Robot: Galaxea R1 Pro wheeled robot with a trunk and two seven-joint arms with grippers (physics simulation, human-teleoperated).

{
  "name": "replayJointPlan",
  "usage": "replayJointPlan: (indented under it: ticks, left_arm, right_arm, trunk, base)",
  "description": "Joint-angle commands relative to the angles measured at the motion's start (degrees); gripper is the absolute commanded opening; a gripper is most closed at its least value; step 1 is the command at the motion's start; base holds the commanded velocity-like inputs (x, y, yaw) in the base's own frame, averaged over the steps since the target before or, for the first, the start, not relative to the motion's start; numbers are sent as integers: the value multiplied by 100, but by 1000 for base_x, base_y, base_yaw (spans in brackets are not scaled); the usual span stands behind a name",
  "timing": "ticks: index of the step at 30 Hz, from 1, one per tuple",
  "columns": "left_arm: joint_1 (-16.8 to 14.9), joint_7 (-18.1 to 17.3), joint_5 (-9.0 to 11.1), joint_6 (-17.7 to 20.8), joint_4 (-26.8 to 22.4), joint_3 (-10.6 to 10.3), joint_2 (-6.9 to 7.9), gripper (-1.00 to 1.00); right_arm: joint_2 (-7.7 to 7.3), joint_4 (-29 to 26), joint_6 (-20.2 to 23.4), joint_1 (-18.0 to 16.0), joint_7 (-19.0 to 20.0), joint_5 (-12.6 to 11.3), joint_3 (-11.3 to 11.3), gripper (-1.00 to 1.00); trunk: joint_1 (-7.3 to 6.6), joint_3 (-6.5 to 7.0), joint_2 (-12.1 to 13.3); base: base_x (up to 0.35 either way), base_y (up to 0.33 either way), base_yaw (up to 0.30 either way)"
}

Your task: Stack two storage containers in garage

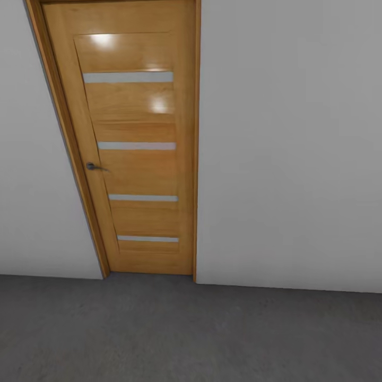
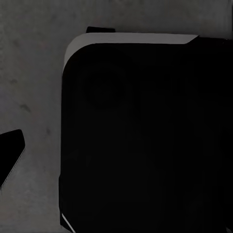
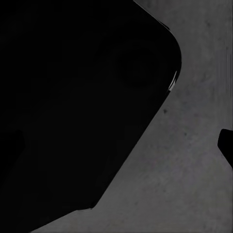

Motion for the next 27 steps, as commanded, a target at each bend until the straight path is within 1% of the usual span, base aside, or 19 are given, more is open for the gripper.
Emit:
replayJointPlan:
  ticks: [1,16,27]
  left_arm:
    - [-1,-6,42,-14,0,5,-1,100]
    - [-1,-6,42,-13,0,8,-1,100]
    - [-1,-6,42,-13,0,8,-1,100]
  right_arm:
    - [-1,1,-19,-1,1,-1,10,100]
    - [-7,1,-13,-1,1,-26,19,100]
    - [0,1,-19,-1,1,31,18,100]
  trunk:
    - [3,-4,-2]
    - [3,-4,-2]
    - [3,-4,-2]
  base:
    - [319,0,0]
    - [321,0,0]
    - [321,0,0]
